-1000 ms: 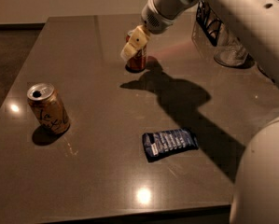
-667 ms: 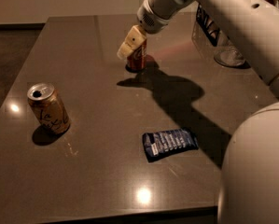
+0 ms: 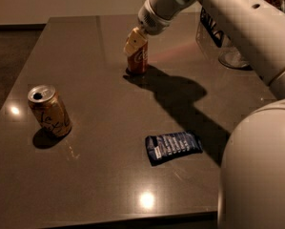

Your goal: Move coke can near orange can

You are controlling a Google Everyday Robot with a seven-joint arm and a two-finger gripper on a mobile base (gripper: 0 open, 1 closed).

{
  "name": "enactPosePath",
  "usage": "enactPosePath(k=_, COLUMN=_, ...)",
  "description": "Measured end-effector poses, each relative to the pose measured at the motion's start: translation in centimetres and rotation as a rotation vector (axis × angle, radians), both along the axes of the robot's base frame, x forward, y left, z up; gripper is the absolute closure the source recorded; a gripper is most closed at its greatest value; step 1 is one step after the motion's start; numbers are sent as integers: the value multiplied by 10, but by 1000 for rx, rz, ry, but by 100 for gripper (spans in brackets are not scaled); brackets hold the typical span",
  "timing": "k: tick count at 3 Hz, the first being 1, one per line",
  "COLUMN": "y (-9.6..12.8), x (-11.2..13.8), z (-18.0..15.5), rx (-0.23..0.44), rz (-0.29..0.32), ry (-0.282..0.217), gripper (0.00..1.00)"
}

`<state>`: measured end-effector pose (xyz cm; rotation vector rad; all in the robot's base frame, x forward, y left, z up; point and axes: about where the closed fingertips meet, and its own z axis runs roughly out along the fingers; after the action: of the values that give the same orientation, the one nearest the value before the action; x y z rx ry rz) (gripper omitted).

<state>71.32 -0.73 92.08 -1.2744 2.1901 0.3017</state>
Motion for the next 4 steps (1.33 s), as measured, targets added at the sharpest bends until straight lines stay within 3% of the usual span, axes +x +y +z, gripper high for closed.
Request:
enactPosePath(k=1, y=4, x=-18, z=7, rx=16, rz=41, ry=-7, gripper=64)
enactPosePath(k=2, y=20, x=-55, z=18, rx=44, rz=130, ry=-10, gripper=87)
enactPosePath(k=3, y=43, x=-103, z=27, rx=51, rz=243, ry=-16, gripper=100)
enactPosePath(k=4, y=64, x=-144, z=29, rx=55, rz=338, ry=-26, gripper=100)
